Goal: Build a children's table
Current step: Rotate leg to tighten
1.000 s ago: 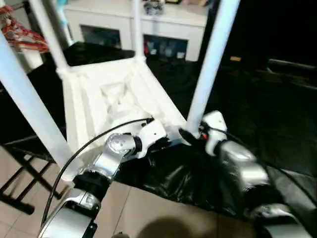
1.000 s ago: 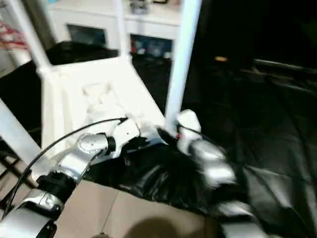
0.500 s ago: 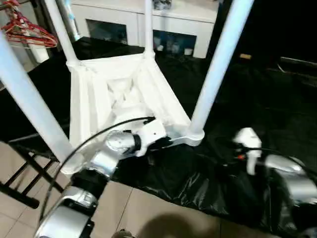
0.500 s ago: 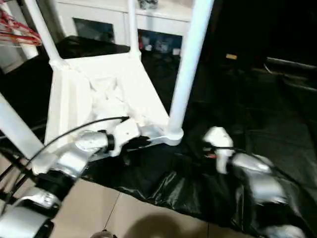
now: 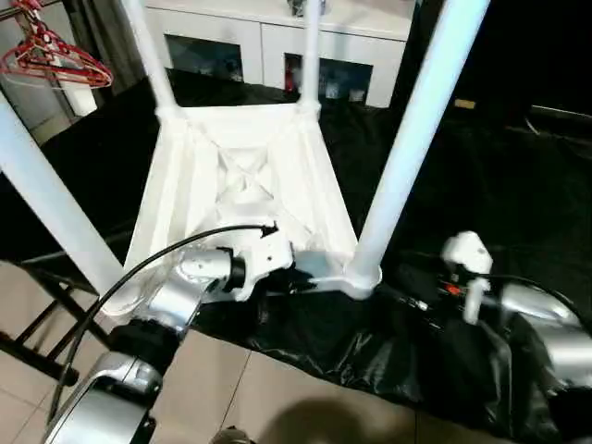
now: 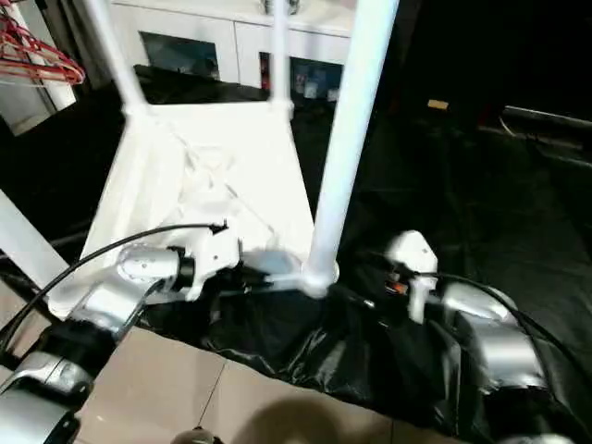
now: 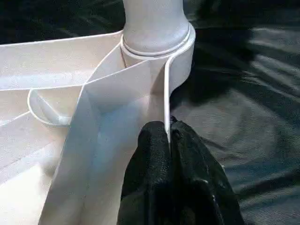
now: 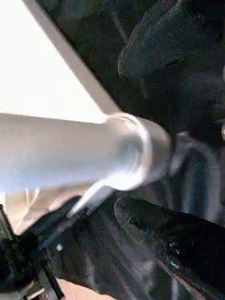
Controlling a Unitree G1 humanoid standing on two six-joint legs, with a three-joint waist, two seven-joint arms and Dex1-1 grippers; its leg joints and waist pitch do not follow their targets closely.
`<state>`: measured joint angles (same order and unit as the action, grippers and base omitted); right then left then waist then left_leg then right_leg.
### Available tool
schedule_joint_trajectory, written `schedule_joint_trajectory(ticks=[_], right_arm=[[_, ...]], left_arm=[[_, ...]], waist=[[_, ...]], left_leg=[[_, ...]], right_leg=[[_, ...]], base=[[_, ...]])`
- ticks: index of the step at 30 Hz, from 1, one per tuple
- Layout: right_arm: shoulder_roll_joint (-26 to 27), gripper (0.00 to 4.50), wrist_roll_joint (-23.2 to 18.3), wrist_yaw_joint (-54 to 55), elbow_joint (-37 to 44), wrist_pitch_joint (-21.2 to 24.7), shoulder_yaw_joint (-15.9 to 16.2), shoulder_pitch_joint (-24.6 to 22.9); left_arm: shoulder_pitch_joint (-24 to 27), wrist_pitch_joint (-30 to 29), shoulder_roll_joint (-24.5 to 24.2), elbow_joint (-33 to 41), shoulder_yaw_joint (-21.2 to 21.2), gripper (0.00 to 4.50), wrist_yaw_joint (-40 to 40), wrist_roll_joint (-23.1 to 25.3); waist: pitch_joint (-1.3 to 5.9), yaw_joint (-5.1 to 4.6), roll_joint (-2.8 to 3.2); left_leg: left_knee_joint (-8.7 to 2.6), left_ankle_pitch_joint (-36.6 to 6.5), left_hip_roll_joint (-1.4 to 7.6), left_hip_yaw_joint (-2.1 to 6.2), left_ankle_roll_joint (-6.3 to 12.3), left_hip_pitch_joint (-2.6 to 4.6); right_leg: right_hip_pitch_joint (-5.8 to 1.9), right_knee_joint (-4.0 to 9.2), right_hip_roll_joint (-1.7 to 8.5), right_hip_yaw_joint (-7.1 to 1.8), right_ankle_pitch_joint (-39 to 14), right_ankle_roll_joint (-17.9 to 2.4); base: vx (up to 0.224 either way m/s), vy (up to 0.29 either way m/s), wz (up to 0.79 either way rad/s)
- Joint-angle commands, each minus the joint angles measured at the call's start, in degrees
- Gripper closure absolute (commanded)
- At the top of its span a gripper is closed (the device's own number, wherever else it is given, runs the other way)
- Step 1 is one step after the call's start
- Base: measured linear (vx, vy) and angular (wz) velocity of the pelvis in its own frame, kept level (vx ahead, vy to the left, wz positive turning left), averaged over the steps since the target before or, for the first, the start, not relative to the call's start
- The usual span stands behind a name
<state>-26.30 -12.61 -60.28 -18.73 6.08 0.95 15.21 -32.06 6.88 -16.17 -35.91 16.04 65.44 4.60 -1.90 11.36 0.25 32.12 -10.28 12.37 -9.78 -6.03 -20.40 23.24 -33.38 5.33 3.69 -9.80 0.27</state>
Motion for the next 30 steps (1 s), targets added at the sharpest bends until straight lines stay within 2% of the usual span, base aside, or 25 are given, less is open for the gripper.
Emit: schedule_joint_trajectory(ticks=[1,2,3,4,5,6,7,9,10,12,13,16,19,20,30], right_arm=[[0.6,0.07,1.2,0.4,-0.8,-0.5,1.5,1.7],[0.9,0.07,1.4,0.4,-1.2,-0.5,1.8,2.1],[1.1,0.07,1.7,0.0,-2.0,-0.5,2.4,2.7],[1.2,0.33,2.3,-0.3,-3.2,-0.7,3.2,3.6],[1.2,0.41,2.5,-0.3,-3.6,-0.8,3.5,3.9],[1.3,0.41,2.7,-0.9,-4.1,-0.7,4.0,4.4],[1.4,0.46,3.1,-1.2,-4.6,-0.7,4.4,4.9],[1.5,0.60,3.3,-1.3,-4.8,-0.7,4.7,5.2],[1.5,0.84,3.5,-1.7,-5.3,-0.7,5.1,5.7],[1.5,0.94,3.5,-1.8,-5.8,-0.7,5.6,6.2],[1.6,0.94,3.5,-1.9,-6.4,-0.8,5.8,6.7],[2.1,1.30,3.3,-1.7,-7.4,-1.0,5.7,7.3],[2.8,1.40,2.9,-1.8,-8.3,-1.2,5.8,7.8],[3.0,1.61,2.9,-1.9,-8.4,-1.3,6.0,7.7],[4.7,2.33,2.8,-0.2,-8.2,-0.9,6.1,6.1]], left_arm=[[0.3,1.6,1.0,1.8,1.2,4.50,2.0,-2.3],[0.3,1.6,0.9,1.8,1.2,4.50,2.0,-2.2],[0.3,1.9,0.8,1.5,1.2,4.50,1.6,-1.9],[0.2,2.1,0.7,1.3,1.1,4.50,1.3,-1.7],[0.2,2.1,0.6,1.2,1.1,4.50,1.2,-1.6],[0.0,2.2,0.5,1.0,1.1,4.50,0.9,-1.4],[0.0,2.2,0.3,0.9,1.0,4.50,0.8,-1.3],[-0.1,2.1,0.2,0.8,0.9,4.50,0.8,-1.2],[-0.2,2.1,0.0,0.9,0.8,4.50,0.7,-1.1],[-0.3,2.0,-0.2,0.9,0.7,4.50,0.5,-0.9],[-0.4,2.1,-0.4,0.6,0.7,4.50,0.2,-0.8],[-0.6,2.1,-0.4,0.3,0.5,4.50,-0.2,-0.9],[-0.5,2.2,-0.4,0.1,0.4,4.50,-0.4,-1.1],[-0.5,2.1,-0.4,0.0,0.4,4.50,-0.4,-1.1],[-1.0,1.4,-0.6,-0.7,0.3,4.50,-1.9,-0.6]], waist=[[3.15,-0.27,-0.64],[3.07,-0.25,-0.51],[3.06,-0.25,-0.73],[3.03,-0.23,-0.59],[2.99,-0.31,-0.69],[2.99,-0.28,-0.66],[3.01,-0.35,-0.89],[3.11,-0.31,-0.81],[3.10,-0.31,-1.05],[3.10,-0.27,-0.87],[3.05,-0.26,-0.99],[3.07,-0.30,-0.88],[3.13,-0.36,-0.87],[3.14,-0.37,-0.83],[3.15,-0.44,-0.47]], left_leg=[[-3.20,-10.6,0.89,-0.49,3.93,0.20],[-3.26,-11.4,0.91,-0.55,3.59,0.32],[-3.29,-11.8,0.94,-0.55,3.44,0.35],[-3.37,-12.2,0.94,-0.54,3.07,0.35],[-3.41,-12.3,0.91,-0.50,2.80,0.19],[-3.43,-12.3,0.91,-0.46,2.70,0.13],[-3.41,-12.1,0.86,-0.44,2.64,0.03],[-3.25,-11.5,0.81,-0.48,2.71,0.06],[-3.21,-11.1,0.76,-0.49,2.93,-0.05],[-3.18,-10.8,0.77,-0.47,2.98,-0.06],[-3.18,-11.0,0.79,-0.48,2.98,-0.02],[-3.21,-11.4,0.80,-0.47,2.67,-0.02],[-3.16,-11.2,0.80,-0.47,2.66,0.02],[-3.14,-11.0,0.79,-0.48,2.71,0.00],[-3.20,-12.2,0.76,-0.44,2.20,0.09]], right_leg=[[-2.88,2.61,2.65,-1.76,-8.3,-12.4],[-2.74,2.80,2.63,-1.83,-9.6,-12.2],[-2.73,2.84,2.63,-1.81,-10.1,-12.2],[-2.74,2.89,2.69,-1.85,-11.0,-11.9],[-2.81,2.84,2.70,-1.84,-11.4,-11.6],[-2.86,2.86,2.72,-1.85,-11.5,-11.4],[-2.96,2.80,2.74,-1.84,-11.4,-11.0],[-2.91,2.71,2.74,-1.86,-10.7,-11.0],[-2.98,2.65,2.69,-1.84,-10.3,-10.9],[-2.89,2.55,2.70,-1.84,-10.4,-10.8],[-2.84,2.57,2.70,-1.86,-11.0,-10.8],[-2.79,2.62,2.74,-1.86,-11.7,-10.8],[-2.79,2.50,2.68,-1.86,-10.8,-11.0],[-2.80,2.47,2.66,-1.85,-10.4,-11.2],[-2.87,2.51,2.61,-1.87,-10.5,-11.3]], base=[[0.000,0.000,0.00],[0.000,0.000,0.00],[0.000,0.000,0.00],[0.000,0.000,0.00],[0.000,0.000,0.00],[0.000,0.000,0.00],[0.000,0.000,0.00],[0.000,0.000,0.00],[0.000,0.000,0.00],[0.000,0.000,0.00],[0.000,0.000,0.00],[0.000,0.000,0.00],[0.000,0.000,0.00],[0.000,0.000,0.00],[0.000,0.000,0.00]])
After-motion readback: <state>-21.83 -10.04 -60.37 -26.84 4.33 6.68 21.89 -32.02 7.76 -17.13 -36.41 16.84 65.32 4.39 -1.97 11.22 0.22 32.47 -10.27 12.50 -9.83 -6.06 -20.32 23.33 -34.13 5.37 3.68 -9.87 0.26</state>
